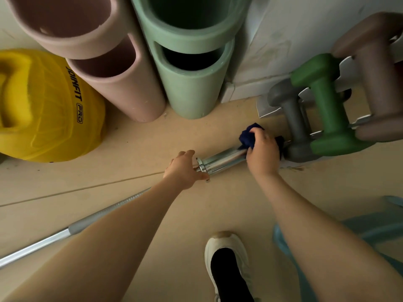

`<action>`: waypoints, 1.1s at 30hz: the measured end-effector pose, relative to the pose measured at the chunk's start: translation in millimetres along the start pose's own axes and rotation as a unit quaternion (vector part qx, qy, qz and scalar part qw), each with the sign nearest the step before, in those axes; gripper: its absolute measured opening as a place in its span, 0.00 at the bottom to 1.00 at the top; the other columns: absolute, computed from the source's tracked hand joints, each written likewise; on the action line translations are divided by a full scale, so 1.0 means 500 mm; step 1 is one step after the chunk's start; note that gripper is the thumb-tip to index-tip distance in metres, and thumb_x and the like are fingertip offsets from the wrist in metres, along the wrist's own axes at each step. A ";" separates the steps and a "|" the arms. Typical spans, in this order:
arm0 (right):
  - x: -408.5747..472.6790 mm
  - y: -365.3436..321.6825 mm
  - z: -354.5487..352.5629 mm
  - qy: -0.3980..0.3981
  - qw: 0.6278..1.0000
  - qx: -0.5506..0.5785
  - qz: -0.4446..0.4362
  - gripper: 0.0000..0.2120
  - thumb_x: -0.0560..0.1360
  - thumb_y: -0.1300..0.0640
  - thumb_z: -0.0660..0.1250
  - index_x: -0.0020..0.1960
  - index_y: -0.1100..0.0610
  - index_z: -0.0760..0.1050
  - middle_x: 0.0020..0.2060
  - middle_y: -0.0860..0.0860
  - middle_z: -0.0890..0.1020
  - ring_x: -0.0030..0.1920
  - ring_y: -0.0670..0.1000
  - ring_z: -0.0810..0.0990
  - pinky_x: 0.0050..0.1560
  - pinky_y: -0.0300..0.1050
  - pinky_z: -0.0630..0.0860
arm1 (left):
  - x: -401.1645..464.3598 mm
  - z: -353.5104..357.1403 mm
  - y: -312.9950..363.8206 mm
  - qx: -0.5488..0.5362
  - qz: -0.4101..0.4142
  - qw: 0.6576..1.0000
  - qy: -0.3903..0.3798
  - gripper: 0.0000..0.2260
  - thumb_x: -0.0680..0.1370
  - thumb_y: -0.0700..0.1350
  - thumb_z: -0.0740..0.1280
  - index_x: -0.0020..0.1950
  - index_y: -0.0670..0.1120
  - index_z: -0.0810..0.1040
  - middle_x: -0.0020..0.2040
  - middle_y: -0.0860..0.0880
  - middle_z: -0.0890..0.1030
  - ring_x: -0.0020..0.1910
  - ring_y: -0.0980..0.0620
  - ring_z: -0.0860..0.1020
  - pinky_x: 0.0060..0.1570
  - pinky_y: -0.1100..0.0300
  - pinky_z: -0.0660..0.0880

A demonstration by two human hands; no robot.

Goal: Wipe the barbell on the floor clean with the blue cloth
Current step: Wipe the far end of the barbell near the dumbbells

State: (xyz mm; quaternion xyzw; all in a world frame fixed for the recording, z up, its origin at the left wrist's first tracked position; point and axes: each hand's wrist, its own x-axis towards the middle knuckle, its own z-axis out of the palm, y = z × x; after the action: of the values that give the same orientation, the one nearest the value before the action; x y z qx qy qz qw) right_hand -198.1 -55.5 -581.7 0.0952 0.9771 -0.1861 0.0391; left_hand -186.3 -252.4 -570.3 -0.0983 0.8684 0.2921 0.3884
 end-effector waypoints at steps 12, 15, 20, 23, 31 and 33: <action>-0.061 -0.052 0.020 -0.038 0.992 0.117 -0.012 0.19 0.70 0.68 0.67 0.59 0.58 0.74 0.63 0.55 0.77 0.71 0.55 0.66 0.69 0.55 0.66 | 0.018 -0.035 0.000 -0.140 -0.034 0.989 0.033 0.34 0.69 0.44 0.75 0.72 0.44 0.64 0.58 0.46 0.75 0.53 0.48 0.74 0.39 0.67 0.72; -0.094 -0.079 0.033 -0.115 0.981 0.094 -0.122 0.20 0.69 0.67 0.67 0.60 0.56 0.74 0.67 0.51 0.74 0.72 0.53 0.64 0.71 0.52 0.59 | 0.020 -0.041 0.000 -0.203 -0.044 0.977 0.058 0.26 0.70 0.42 0.75 0.65 0.42 0.72 0.46 0.48 0.76 0.45 0.48 0.75 0.35 0.65 0.73; -0.060 -0.068 0.040 -0.094 0.985 0.079 -0.119 0.22 0.70 0.67 0.67 0.62 0.55 0.72 0.69 0.51 0.71 0.73 0.51 0.62 0.74 0.52 0.54 | 0.004 -0.035 -0.005 -0.006 0.076 0.987 0.138 0.15 0.77 0.47 0.65 0.64 0.46 0.75 0.64 0.47 0.74 0.63 0.46 0.71 0.61 0.52 0.70; -0.059 -0.081 0.041 -0.043 0.991 0.127 -0.024 0.22 0.69 0.69 0.68 0.62 0.59 0.72 0.69 0.54 0.71 0.73 0.54 0.61 0.72 0.55 0.61 | -0.010 -0.021 -0.008 0.105 0.105 0.983 0.111 0.27 0.76 0.52 0.67 0.72 0.46 0.64 0.72 0.49 0.66 0.70 0.47 0.63 0.68 0.51 0.63; -0.055 -0.051 0.034 -0.125 0.967 0.035 -0.221 0.19 0.69 0.70 0.67 0.58 0.58 0.74 0.70 0.52 0.69 0.73 0.55 0.62 0.70 0.51 0.62 | -0.008 -0.018 0.001 0.219 0.111 0.962 0.122 0.30 0.75 0.53 0.67 0.73 0.47 0.60 0.72 0.49 0.64 0.72 0.47 0.60 0.67 0.53 0.61; -0.055 -0.052 0.041 -0.062 0.988 0.054 -0.134 0.18 0.67 0.71 0.68 0.55 0.59 0.74 0.69 0.54 0.71 0.72 0.57 0.64 0.70 0.53 0.61 | -0.008 -0.026 0.004 0.227 0.109 0.962 0.108 0.29 0.76 0.54 0.66 0.73 0.47 0.59 0.72 0.49 0.64 0.72 0.47 0.60 0.68 0.53 0.61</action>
State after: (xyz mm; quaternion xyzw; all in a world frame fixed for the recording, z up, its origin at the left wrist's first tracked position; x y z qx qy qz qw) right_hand -175.4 -91.5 -588.6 -0.0463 0.9653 -0.2478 0.0688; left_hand -192.1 -258.4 -559.5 0.0563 0.9541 0.1154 0.2705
